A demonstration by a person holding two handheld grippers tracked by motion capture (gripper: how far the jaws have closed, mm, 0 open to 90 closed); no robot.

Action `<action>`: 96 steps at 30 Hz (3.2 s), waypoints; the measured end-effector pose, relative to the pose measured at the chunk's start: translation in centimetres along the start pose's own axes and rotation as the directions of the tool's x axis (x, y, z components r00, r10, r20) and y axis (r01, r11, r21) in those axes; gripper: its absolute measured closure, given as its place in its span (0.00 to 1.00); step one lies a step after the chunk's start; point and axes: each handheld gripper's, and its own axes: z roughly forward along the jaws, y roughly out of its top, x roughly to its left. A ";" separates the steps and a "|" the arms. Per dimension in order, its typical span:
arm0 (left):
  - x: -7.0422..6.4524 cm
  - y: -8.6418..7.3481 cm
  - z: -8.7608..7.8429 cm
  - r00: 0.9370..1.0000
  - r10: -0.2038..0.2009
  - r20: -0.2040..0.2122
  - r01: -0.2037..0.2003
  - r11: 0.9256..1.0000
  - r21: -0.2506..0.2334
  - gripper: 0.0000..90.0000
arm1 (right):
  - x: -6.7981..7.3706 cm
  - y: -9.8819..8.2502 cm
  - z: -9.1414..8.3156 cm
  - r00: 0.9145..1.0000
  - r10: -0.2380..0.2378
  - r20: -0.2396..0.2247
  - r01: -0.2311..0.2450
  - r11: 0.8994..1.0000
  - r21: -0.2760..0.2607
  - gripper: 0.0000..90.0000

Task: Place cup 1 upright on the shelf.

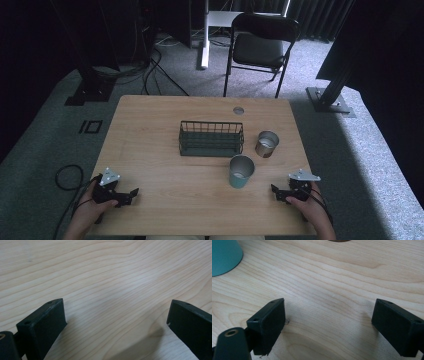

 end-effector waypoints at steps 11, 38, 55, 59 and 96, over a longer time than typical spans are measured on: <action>-1.4 1.2 0.6 0.997 0.064 0.035 -0.064 0.998 -0.005 0.03 | 0.0 0.0 0.0 1.000 0.000 0.000 0.000 1.000 0.000 0.13; -5.9 4.6 3.5 0.974 0.177 0.138 -0.175 0.984 -0.028 0.03 | 0.0 0.0 0.0 1.000 0.000 0.000 0.000 1.000 0.000 0.13; -8.5 6.0 4.7 0.949 0.228 0.217 -0.221 0.974 -0.056 0.03 | 0.0 0.0 0.0 1.000 0.000 0.000 0.000 1.000 0.000 0.13; -9.1 6.3 4.9 0.943 0.239 0.231 -0.233 0.971 -0.053 0.03 | 0.0 0.0 0.0 1.000 0.000 0.000 0.000 1.000 0.000 0.13; -15.1 10.2 7.9 0.877 0.325 0.355 -0.296 0.946 -0.134 0.03 | 0.0 0.0 0.0 1.000 0.002 0.000 -0.002 1.000 0.001 0.13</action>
